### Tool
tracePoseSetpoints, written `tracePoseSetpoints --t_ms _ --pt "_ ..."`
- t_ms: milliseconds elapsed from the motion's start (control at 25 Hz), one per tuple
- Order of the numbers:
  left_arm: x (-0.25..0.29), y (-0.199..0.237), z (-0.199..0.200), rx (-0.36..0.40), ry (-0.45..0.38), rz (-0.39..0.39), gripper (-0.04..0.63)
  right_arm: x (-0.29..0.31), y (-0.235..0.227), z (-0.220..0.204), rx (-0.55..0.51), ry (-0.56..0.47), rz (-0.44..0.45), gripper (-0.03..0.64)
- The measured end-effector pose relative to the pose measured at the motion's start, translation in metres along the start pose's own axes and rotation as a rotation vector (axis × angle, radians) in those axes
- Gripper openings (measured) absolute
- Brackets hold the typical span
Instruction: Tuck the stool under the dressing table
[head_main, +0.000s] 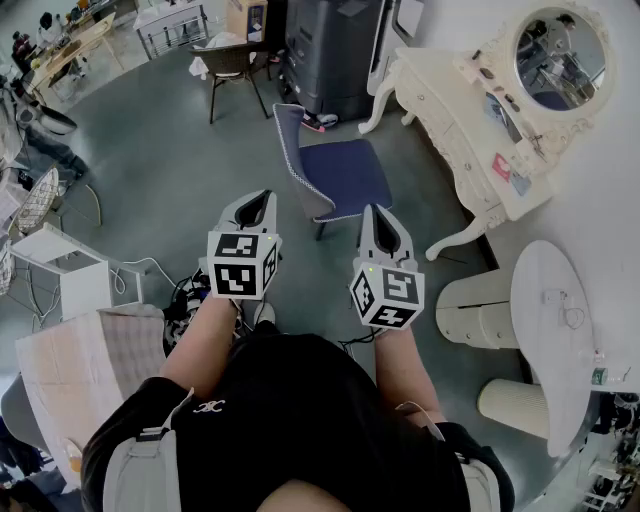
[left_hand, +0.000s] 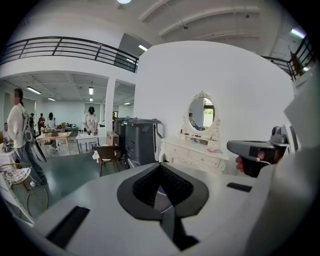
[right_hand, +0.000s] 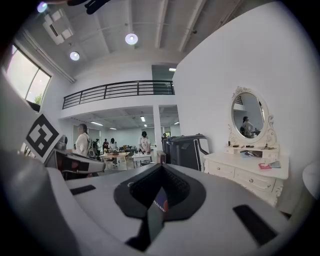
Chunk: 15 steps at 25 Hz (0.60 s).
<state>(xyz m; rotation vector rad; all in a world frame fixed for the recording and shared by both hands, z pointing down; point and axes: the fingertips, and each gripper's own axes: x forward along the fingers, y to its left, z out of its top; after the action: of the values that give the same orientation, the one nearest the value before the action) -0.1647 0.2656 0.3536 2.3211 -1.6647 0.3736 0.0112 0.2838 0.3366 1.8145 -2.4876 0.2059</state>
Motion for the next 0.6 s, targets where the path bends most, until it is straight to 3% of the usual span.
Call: tracePoseSetpoints --t_ms 320,600 --pt "0.001 -0.001 -0.008 -0.053 0.015 -0.009 0.005 0.007 -0.001 -0.005 -0.021 0.019 0.007 0.008" --pt "0.008 0.01 -0.009 -0.054 0.024 -0.015 0.005 0.017 0.008 -0.011 -0.029 0.05 -0.003 0.008"
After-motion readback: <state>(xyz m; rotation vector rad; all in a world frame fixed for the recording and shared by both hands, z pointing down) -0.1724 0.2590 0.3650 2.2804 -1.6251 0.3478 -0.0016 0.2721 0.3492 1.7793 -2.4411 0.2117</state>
